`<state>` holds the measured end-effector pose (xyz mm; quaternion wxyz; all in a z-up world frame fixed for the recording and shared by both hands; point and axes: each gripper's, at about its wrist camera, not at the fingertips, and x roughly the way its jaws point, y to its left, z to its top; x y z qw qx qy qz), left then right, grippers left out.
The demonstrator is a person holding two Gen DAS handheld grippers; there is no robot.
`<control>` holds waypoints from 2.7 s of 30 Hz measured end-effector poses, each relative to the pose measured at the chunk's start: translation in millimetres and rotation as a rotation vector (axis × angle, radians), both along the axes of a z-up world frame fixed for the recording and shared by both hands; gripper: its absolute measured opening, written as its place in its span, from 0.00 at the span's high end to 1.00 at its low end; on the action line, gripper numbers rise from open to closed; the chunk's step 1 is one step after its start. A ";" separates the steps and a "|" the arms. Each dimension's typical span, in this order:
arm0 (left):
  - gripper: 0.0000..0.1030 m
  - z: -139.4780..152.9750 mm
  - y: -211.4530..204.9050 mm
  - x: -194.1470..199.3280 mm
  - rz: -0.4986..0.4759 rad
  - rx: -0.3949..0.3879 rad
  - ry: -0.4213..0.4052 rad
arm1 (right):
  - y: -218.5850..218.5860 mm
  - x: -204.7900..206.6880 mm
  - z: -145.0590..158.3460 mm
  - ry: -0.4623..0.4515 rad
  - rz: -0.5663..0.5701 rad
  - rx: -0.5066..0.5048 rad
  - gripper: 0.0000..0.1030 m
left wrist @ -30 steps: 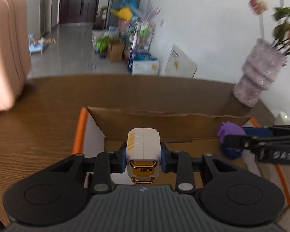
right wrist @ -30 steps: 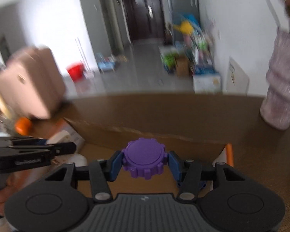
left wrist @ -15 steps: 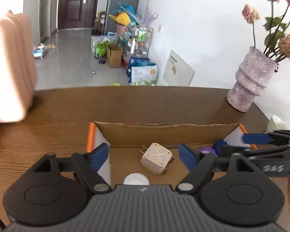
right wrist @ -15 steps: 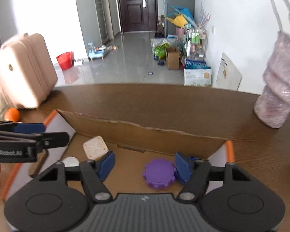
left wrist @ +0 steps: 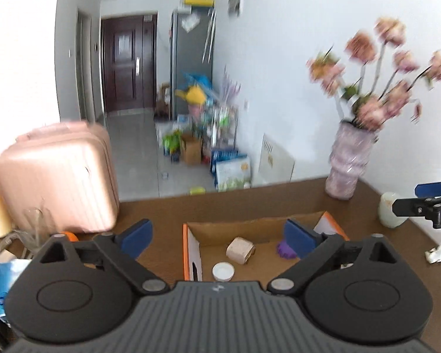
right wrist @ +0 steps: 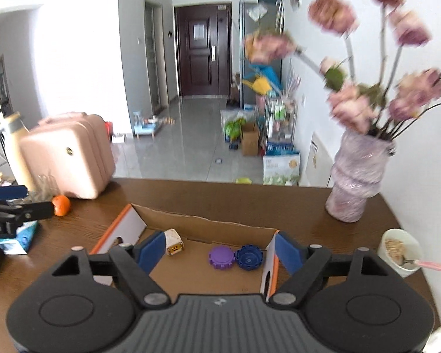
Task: Organize rigid objects
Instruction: 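Withdraw both tools from the box back toward the table items, then grasp the white cap with the right tool while the left tool grasps the white tape roll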
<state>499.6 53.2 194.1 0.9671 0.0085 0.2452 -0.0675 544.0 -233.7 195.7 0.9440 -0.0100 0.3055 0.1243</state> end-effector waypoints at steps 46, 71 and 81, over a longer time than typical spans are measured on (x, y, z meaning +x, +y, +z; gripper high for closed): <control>0.00 -168.3 4.0 -372.1 0.127 0.046 -0.171 | -21.3 -419.5 -193.0 -0.294 0.040 0.098 0.00; 0.11 -194.6 -28.6 -133.8 0.064 -0.110 0.007 | -15.4 -197.3 -213.1 -0.074 0.013 0.034 0.22; 0.38 -227.2 -22.8 -51.7 0.058 -0.308 0.192 | 12.7 -112.9 -242.8 0.019 0.107 -0.059 0.41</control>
